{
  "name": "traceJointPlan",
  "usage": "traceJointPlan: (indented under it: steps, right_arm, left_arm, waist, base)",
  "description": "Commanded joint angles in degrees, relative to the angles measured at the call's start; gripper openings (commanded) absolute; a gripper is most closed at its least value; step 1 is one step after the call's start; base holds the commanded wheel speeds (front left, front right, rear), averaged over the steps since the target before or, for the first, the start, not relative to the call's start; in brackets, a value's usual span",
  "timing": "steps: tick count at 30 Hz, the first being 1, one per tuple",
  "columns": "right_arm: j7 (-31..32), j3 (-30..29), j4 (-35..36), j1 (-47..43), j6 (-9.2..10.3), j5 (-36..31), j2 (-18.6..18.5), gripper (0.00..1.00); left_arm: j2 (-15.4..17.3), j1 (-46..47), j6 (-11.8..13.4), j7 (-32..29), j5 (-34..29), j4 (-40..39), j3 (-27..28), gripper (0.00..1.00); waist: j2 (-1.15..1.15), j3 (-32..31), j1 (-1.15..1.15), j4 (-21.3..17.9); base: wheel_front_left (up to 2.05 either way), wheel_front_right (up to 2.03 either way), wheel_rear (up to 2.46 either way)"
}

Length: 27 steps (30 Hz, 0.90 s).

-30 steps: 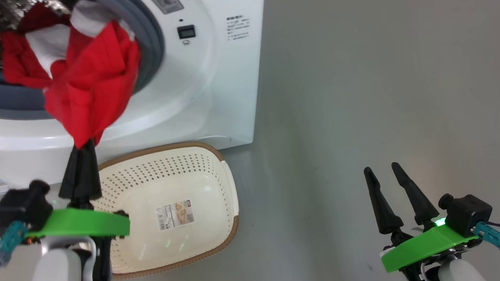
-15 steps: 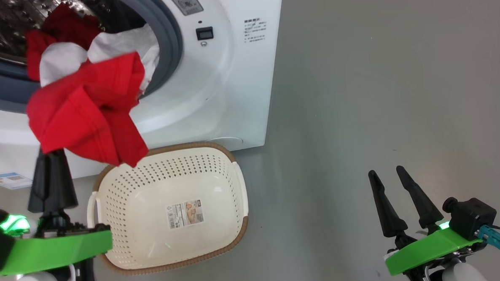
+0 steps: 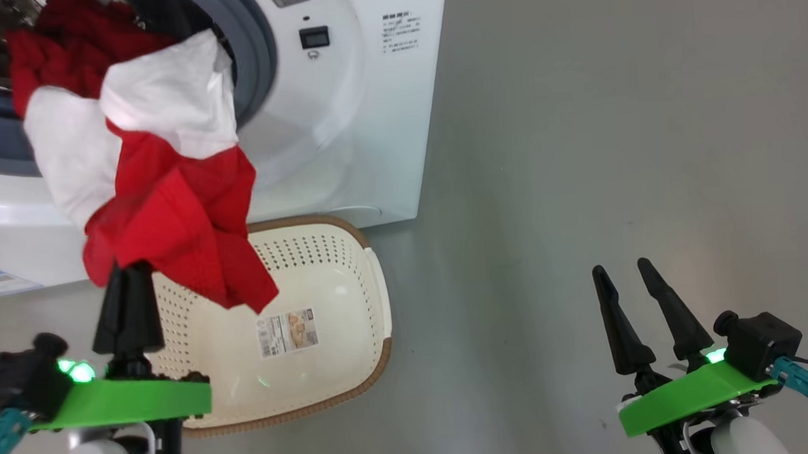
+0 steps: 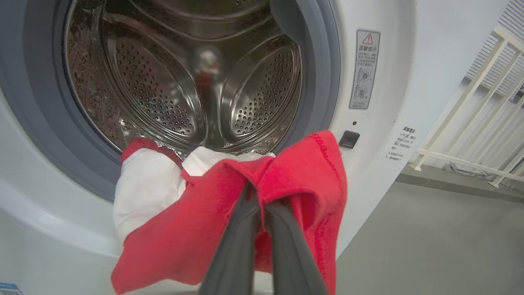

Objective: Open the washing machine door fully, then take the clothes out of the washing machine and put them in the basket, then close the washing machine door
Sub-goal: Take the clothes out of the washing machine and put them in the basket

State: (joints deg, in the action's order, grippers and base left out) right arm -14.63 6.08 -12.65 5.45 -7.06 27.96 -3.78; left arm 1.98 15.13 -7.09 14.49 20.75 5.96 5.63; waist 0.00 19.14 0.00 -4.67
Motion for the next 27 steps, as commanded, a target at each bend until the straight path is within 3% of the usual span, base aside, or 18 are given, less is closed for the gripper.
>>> traceJointPlan:
  steps: [1,3,10,27]
  right_arm:
    - [-0.4,1.3,1.5,1.2,-0.43,-0.4,-0.1,1.0]
    - [-0.4,1.5,1.6,1.7,-0.43,-0.4,0.1,1.0]
    - [-0.4,2.2,2.0,3.9,-0.43,-0.2,0.7,1.0]
    - [-0.4,4.4,3.5,7.8,-0.43,1.7,0.9,1.0]
  left_arm:
    - [0.9,0.6,-0.1,0.5,0.0,0.3,1.3,0.04]
    - [0.9,1.6,-0.2,0.5,-0.6,3.9,1.0,0.0]
    - [1.0,6.8,-0.4,0.5,-3.7,16.1,-0.5,0.0]
    - [5.8,18.2,-0.4,0.5,-2.9,40.9,-6.5,0.0]
  waist:
    - [0.0,1.2,0.0,-0.3]
    - [0.0,2.3,0.0,-0.4]
    - [0.0,7.2,0.0,-1.9]
    - [0.0,17.6,0.0,-4.7]
  base:
    - [0.0,0.0,0.0]
    - [0.0,0.0,0.0]
    - [0.0,0.0,0.0]
    - [0.0,0.0,0.0]
